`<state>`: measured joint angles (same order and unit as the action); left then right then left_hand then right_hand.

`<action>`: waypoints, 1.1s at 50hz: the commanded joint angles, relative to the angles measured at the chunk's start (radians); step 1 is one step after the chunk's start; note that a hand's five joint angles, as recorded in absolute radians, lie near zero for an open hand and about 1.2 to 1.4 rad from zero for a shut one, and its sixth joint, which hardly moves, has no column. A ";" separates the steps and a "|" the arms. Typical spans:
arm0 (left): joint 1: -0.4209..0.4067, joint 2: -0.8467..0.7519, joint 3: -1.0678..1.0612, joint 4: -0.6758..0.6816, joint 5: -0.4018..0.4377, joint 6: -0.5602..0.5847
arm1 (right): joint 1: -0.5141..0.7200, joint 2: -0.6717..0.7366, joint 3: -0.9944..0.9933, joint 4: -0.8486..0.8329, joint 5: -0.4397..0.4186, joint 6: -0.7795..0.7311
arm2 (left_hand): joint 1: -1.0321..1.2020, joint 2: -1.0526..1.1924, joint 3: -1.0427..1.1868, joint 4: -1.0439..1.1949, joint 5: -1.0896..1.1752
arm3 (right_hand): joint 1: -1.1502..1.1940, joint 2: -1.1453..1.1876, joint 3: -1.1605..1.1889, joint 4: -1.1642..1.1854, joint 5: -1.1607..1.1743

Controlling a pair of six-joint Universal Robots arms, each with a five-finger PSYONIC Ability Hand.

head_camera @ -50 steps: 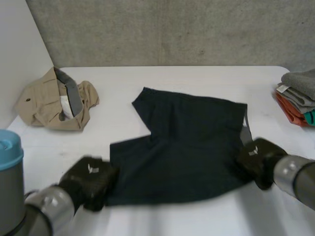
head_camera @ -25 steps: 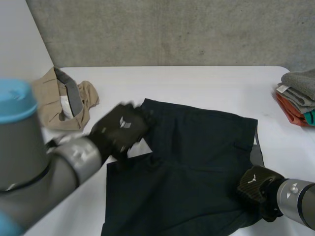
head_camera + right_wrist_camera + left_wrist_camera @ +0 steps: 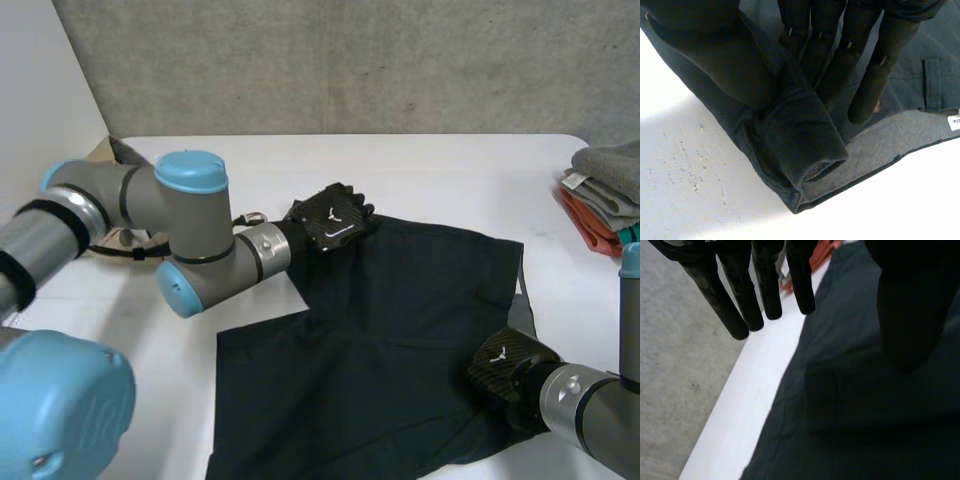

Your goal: Fold the laundry.

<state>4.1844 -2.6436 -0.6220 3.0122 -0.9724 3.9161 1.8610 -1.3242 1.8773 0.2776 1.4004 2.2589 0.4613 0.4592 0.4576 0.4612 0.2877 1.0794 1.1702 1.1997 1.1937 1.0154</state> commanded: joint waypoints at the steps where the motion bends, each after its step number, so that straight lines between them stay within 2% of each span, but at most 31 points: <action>1: 0.017 -0.102 0.096 -0.064 -0.020 0.091 | -0.011 0.016 0.000 -0.020 0.011 -0.002 | 0.307 0.309 0.310 0.307 0.306 | 0.317 0.226 0.197 0.203 0.206; 5: 0.025 -0.105 0.087 -0.072 -0.020 0.114 | -0.020 0.019 -0.004 -0.023 0.008 -0.002 | 0.517 0.520 0.521 0.518 0.517 | 0.317 0.226 0.197 0.203 0.206; 6: 0.025 -0.102 0.084 -0.070 -0.022 0.115 | -0.022 0.019 -0.006 -0.024 0.008 0.001 | 0.632 0.634 0.635 0.632 0.631 | 0.317 0.226 0.197 0.203 0.206; 7: 0.026 -0.093 0.074 -0.065 -0.028 0.117 | -0.025 0.019 -0.007 -0.024 0.009 -0.002 | 0.880 0.882 0.884 0.880 0.879 | 0.317 0.226 0.197 0.203 0.206; 8: 0.023 -0.088 0.068 -0.061 -0.034 0.117 | -0.025 0.020 -0.007 -0.024 0.009 0.001 | 0.934 0.937 0.938 0.934 0.933 | 0.317 0.226 0.197 0.203 0.206; 10: 0.023 -0.075 0.050 -0.052 -0.058 0.120 | -0.025 0.020 -0.007 -0.024 0.011 0.002 | 0.935 0.937 0.939 0.935 0.934 | 0.317 0.226 0.197 0.203 0.206; 14: 0.016 -0.021 -0.021 -0.027 -0.172 0.132 | -0.023 0.020 -0.007 -0.024 0.011 0.002 | 0.935 0.937 0.939 0.935 0.934 | 0.317 0.226 0.197 0.203 0.206; 18: 0.028 0.066 -0.140 -0.010 -0.336 0.141 | -0.019 0.016 -0.003 -0.024 0.011 0.002 | 0.935 0.937 0.939 0.935 0.934 | 0.317 0.226 0.197 0.203 0.206; 22: 0.036 0.141 -0.244 -0.006 -0.417 0.131 | -0.010 0.014 -0.001 -0.024 0.011 0.002 | 0.935 0.937 0.939 0.935 0.934 | 0.317 0.226 0.197 0.203 0.206; 25: 0.042 0.174 -0.286 0.013 -0.390 0.108 | -0.002 0.014 -0.003 -0.024 0.011 0.001 | 0.935 0.937 0.939 0.935 0.934 | 0.317 0.226 0.197 0.203 0.206; 28: 0.040 0.192 -0.291 0.101 -0.248 0.039 | 0.003 0.014 -0.001 -0.024 0.011 0.002 | 0.892 0.894 0.895 0.892 0.891 | 0.317 0.226 0.197 0.203 0.206; 29: 0.039 0.195 -0.289 0.120 -0.215 0.022 | 0.003 0.014 -0.001 -0.024 0.011 0.002 | 0.708 0.710 0.712 0.708 0.707 | 0.317 0.226 0.197 0.203 0.206; 30: 0.033 0.195 -0.282 0.158 -0.142 -0.016 | 0.003 0.013 0.000 -0.024 0.011 0.002 | 0.233 0.235 0.236 0.233 0.232 | 0.317 0.226 0.197 0.203 0.206; 32: 0.025 0.191 -0.266 0.184 -0.080 -0.052 | 0.003 0.013 0.000 -0.024 0.011 0.002 | -0.079 -0.077 -0.076 -0.079 -0.080 | 0.317 0.226 0.197 0.203 0.206; 33: 0.023 0.186 -0.256 0.188 -0.068 -0.066 | 0.003 0.013 0.000 -0.024 0.011 0.002 | -0.110 -0.107 -0.106 -0.110 -0.111 | 0.317 0.226 0.197 0.203 0.206; 37: 0.002 0.117 -0.174 0.169 -0.035 -0.100 | -0.002 0.013 0.000 -0.024 0.011 0.002 | -0.189 -0.187 -0.185 -0.189 -0.190 | 0.317 0.226 0.197 0.203 0.206; 43: -0.003 -0.004 -0.024 0.064 0.009 0.003 | -0.011 0.016 -0.001 -0.024 0.011 0.002 | -0.189 -0.187 -0.185 -0.189 -0.190 | 0.317 0.226 0.197 0.203 0.206; 48: 0.006 -0.076 0.077 -0.016 0.015 0.078 | -0.019 0.019 -0.003 -0.024 0.008 0.002 | -0.177 -0.175 -0.174 -0.177 -0.178 | 0.317 0.226 0.197 0.203 0.206; 52: 0.008 -0.111 0.128 -0.059 0.020 0.100 | -0.026 0.022 -0.006 -0.026 0.008 0.002 | -0.131 -0.128 -0.127 -0.131 -0.132 | 0.317 0.226 0.197 0.203 0.206; 55: 0.006 -0.127 0.145 -0.075 0.024 0.108 | -0.033 0.023 -0.007 -0.028 0.008 0.002 | -0.002 0.000 0.002 -0.002 -0.003 | 0.317 0.226 0.197 0.203 0.206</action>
<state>4.1895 -2.7356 -0.5232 2.9801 -0.9519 3.9998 1.8391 -1.3044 1.8733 0.2523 1.4088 2.2611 0.2952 0.2861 0.2820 0.2828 0.1067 1.0794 1.1702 1.1996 1.1937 1.0160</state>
